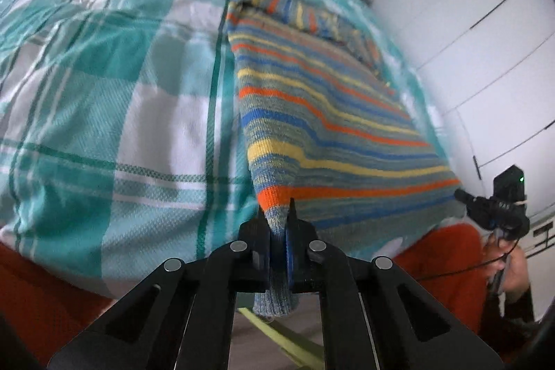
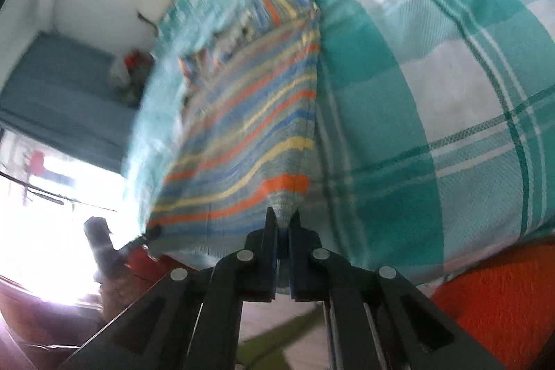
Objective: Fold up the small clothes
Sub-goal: 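Grasp the sweater hem with both grippers and fold it toward the collar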
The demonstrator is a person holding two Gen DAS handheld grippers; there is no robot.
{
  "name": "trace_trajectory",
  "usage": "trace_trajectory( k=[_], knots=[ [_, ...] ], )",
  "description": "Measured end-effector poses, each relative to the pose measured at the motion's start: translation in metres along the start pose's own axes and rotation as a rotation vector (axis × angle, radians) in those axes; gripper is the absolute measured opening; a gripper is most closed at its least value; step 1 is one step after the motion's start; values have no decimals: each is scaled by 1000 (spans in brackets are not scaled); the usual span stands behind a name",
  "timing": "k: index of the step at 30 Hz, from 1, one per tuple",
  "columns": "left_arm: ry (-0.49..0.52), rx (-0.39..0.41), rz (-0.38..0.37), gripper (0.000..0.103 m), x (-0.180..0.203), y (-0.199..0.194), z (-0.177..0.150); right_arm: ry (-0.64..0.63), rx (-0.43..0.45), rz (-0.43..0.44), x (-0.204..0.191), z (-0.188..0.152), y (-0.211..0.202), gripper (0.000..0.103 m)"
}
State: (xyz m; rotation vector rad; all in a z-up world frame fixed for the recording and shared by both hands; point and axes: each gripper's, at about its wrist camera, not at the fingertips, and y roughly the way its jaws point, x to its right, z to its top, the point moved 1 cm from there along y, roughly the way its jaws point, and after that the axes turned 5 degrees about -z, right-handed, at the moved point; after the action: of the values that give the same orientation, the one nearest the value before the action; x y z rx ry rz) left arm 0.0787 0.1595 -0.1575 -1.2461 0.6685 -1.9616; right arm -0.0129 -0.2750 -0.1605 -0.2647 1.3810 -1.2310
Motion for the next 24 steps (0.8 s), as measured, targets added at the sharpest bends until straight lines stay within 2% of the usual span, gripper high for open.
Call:
trace_trajectory(
  k=[2,8,11,14,16,18,19,20,21,24],
  knots=[
    [25,-9,18,4,3,3,-1,0,8,12,-1,1,-6,4],
    [-11,-125,96,4,-21,51,-9,-58,-52,-107,8,9,23,5],
    [-22,-100,76,4,-18,45,-6,-53,-87,-145,18,14,46,6],
    [-27,-88,65,4,-16,41,-5,-27,-120,-186,23,14,61,16],
    [-39,-101,66,4,-19,44,-8,-17,-135,-187,26,9,70,42],
    [-49,-115,66,4,-23,48,-11,-27,-166,-186,28,2,79,44],
    [-53,-110,60,4,-23,46,-12,-36,-175,-184,28,0,81,39],
    [-57,-102,53,4,-23,43,-11,-41,-175,-178,28,-1,79,27],
    [-63,-85,37,4,-21,36,-10,-35,-180,-155,28,-1,75,6],
    [-63,-47,1,4,-12,15,-9,-29,-146,-119,25,-3,53,5]
  ],
)
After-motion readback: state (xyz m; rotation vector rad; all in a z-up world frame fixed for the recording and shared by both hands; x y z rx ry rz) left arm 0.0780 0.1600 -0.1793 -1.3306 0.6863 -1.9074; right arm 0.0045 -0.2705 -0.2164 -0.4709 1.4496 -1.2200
